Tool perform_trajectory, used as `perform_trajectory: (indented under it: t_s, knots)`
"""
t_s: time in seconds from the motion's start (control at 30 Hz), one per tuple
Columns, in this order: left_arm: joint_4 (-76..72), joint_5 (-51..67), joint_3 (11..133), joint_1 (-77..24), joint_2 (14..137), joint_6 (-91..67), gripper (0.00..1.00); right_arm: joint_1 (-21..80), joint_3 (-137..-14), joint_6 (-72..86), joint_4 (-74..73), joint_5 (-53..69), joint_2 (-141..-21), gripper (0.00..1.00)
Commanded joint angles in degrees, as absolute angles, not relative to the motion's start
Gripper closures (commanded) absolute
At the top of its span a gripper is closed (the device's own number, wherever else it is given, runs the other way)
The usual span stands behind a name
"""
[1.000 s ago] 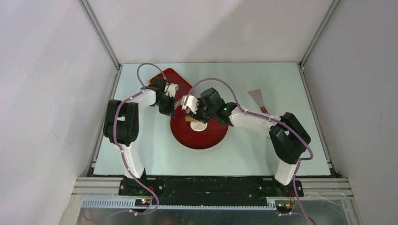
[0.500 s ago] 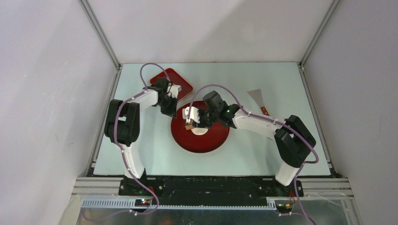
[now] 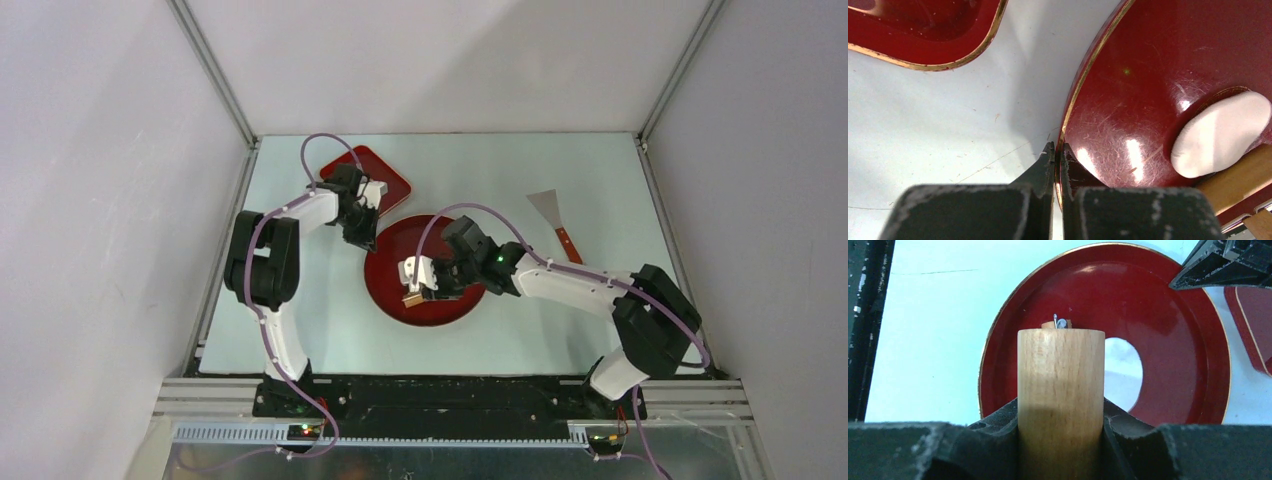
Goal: Roll out the dumpling wrappers from the dough
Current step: Flatten out the dough on the work surface.
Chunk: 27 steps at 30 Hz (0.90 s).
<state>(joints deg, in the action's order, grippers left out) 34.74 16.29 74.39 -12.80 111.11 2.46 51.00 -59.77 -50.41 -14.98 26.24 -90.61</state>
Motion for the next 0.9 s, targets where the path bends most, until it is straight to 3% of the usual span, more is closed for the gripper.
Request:
perform_trajectory:
  t_s: [0.0, 0.37, 0.67, 0.87]
  knots:
    - [35.4, 13.76, 74.9, -13.52, 113.26, 1.6, 1.0, 50.37, -57.4, -46.62, -18.11, 26.71, -88.13, 1.0]
    - [35.56, 14.24, 75.08, -13.61, 113.35, 1.7, 1.0, 48.4, -73.3, -37.04, -19.11, 18.5, -85.91, 1.0]
    - [35.85, 14.2, 75.45, -13.61, 113.62, 1.76, 1.0, 47.3, -73.53, -34.98, -12.17, 13.61, -97.64, 1.0]
    - [35.9, 13.72, 75.43, -13.58, 113.73, 1.47, 1.0, 47.75, -67.08, -35.98, -10.9, 17.07, -97.56, 1.0]
